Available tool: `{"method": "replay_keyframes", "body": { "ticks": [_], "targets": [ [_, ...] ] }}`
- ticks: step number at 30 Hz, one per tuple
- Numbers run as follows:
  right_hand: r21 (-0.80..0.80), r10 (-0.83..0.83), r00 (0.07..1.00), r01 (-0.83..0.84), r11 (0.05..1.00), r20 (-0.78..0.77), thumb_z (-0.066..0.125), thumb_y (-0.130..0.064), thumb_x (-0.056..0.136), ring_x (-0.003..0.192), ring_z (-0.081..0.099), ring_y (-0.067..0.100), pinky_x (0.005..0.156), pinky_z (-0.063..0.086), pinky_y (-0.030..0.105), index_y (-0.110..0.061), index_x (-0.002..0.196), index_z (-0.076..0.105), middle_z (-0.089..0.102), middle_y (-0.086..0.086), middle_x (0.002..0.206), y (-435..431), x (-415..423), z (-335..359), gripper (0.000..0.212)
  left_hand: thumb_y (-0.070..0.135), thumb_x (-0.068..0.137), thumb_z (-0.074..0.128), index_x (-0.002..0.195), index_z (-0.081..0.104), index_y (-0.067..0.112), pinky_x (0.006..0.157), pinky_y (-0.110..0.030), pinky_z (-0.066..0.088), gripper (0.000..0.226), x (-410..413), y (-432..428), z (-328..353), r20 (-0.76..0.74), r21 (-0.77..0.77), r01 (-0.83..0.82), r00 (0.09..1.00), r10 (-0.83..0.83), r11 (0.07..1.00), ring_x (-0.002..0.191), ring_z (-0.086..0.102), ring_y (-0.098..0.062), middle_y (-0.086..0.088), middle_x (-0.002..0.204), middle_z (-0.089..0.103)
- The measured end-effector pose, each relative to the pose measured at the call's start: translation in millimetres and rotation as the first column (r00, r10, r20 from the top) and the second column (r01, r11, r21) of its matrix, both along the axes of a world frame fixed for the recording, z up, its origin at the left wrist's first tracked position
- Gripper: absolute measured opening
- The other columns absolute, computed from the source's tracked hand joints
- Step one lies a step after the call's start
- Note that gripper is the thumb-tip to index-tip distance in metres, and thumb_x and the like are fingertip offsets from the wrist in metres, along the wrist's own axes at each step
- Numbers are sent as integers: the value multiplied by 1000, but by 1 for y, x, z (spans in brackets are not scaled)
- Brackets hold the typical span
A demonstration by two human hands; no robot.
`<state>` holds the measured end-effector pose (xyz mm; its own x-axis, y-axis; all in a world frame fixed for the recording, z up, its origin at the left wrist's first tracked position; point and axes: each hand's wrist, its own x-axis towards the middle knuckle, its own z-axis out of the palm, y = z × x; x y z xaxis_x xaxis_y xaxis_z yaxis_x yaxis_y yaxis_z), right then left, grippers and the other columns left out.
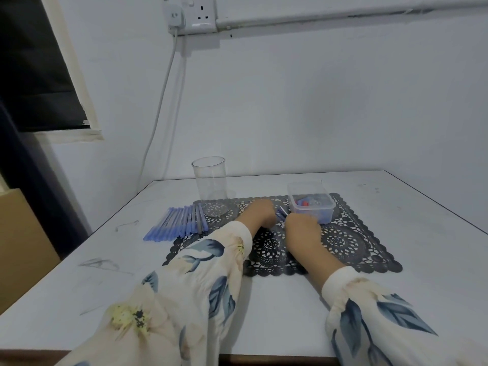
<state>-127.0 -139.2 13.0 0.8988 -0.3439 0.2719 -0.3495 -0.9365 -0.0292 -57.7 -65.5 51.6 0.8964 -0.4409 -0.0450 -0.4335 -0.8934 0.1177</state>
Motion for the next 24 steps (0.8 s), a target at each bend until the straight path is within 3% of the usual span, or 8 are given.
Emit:
{"method": "replay_keyframes", "body": {
  "ticks": [5, 11, 15, 19, 21, 23, 24],
  "targets": [
    [-19, -61, 998, 60, 998, -20, 47, -4, 90, 107, 51, 33, 85, 46, 35, -4, 117, 56, 57, 18, 117, 7, -1, -4, 29, 6, 93, 44, 112, 57, -4, 86, -32, 45, 25, -6, -1, -3, -10, 51, 33, 999, -32, 998, 109, 56, -29, -18, 119, 58],
    [49, -110, 993, 112, 993, -31, 39, -13, 95, 111, 48, 32, 90, 42, 33, 6, 126, 42, 47, 20, 122, 6, -4, -9, 36, 9, 95, 42, 120, 54, -2, 92, -34, 43, 29, -3, 1, -12, -26, 95, 40, 999, -38, 995, 114, 53, -30, -17, 128, 53],
    [97, -91, 993, 98, 990, -68, 32, -13, 96, 114, 49, 32, 89, 43, 35, 6, 128, 40, 48, 20, 126, 0, -5, -8, 38, 12, 98, 38, 122, 51, -4, 95, -33, 40, 32, -2, 2, -10, -74, 29, 27, 997, -25, 999, 118, 50, -30, -19, 130, 51],
    [245, -7, 991, 40, 969, -134, 42, -10, 91, 103, 57, 27, 76, 45, 33, -3, 116, 54, 59, 12, 115, -8, -6, 3, 28, 13, 98, 36, 125, 50, -2, 95, -35, 39, 35, 1, 9, 2, -141, -127, -59, 989, 41, 990, 119, 49, -32, -18, 130, 51],
    [291, 63, 980, -6, 957, -190, 44, -10, 90, 94, 58, 27, 75, 45, 32, -4, 111, 58, 62, 11, 111, -11, -5, 12, 25, 9, 97, 35, 116, 54, 1, 85, -35, 44, 28, 7, 13, 6, -244, -225, -115, 968, 59, 967, 97, 59, -29, -18, 125, 56],
    [345, 134, 963, -47, 937, -234, 40, -7, 93, 96, 57, 28, 71, 44, 27, 0, 111, 58, 61, 12, 108, -17, -4, 24, 27, 3, 97, 32, 104, 48, -2, 63, -31, 47, 19, 15, 14, 5, -420, -394, -204, 907, 22, 896, 63, 55, -19, -21, 104, 63],
    [393, 152, 961, -51, 918, -232, 37, -5, 93, 96, 56, 28, 64, 43, 23, 0, 110, 57, 59, 12, 100, -21, -5, 31, 26, 2, 98, 29, 106, 43, -4, 56, -28, 46, 17, 16, 15, 7, -506, -466, -272, 862, -2, 842, 58, 53, -17, -20, 91, 63]
  ]
}}
